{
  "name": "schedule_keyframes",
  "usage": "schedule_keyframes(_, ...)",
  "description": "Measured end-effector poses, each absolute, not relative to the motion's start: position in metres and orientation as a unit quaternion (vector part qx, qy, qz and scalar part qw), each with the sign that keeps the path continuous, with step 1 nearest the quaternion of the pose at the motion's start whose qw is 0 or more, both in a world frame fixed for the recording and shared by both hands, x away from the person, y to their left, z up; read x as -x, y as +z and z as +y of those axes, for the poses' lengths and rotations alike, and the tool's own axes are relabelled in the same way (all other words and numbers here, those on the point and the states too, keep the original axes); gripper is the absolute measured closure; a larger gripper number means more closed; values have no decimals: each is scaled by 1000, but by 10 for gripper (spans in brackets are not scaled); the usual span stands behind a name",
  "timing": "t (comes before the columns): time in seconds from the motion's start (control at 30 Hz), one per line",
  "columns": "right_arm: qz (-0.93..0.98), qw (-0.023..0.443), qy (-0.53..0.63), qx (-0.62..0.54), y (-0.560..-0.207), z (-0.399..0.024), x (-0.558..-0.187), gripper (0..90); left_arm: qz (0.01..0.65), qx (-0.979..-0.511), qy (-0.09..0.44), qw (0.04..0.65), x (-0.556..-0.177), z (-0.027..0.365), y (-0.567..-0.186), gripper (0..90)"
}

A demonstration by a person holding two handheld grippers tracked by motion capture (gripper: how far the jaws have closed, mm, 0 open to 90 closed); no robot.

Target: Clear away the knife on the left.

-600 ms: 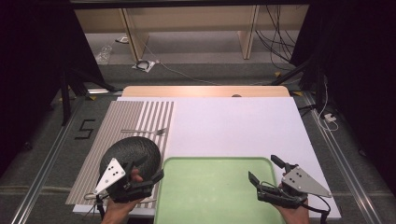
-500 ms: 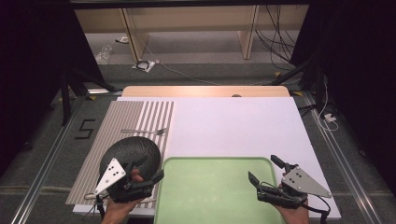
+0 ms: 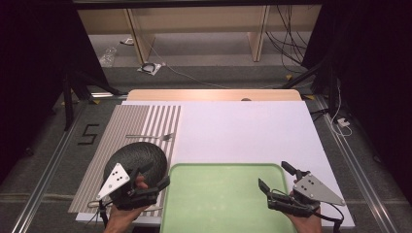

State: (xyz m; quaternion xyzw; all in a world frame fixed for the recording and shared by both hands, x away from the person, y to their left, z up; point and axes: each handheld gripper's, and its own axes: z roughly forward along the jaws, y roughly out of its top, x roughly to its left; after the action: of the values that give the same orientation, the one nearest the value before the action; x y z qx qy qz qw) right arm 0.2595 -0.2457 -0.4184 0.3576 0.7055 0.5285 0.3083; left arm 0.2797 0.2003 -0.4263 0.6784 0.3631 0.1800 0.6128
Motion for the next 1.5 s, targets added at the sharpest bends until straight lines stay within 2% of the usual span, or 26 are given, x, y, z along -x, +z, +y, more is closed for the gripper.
schedule_keyframes(0.2, 706, 308, 529, -357, -418, -246, -260, 133, 368, -698, 157, 593, -283, 204, -420, 193)
schedule_keyframes(0.53, 705, 306, 531, -357, -419, -245, -260, 137, 355, -735, 150, 557, -286, 207, -413, 199)
schedule_keyframes(1.23, 707, 305, 528, -358, -419, -246, -260, 144, 367, -768, 172, 496, -286, 237, -402, 199)
schedule_keyframes(1.5, 706, 305, 530, -357, -420, -245, -260, 146, 367, -795, 185, 446, -283, 246, -406, 201)
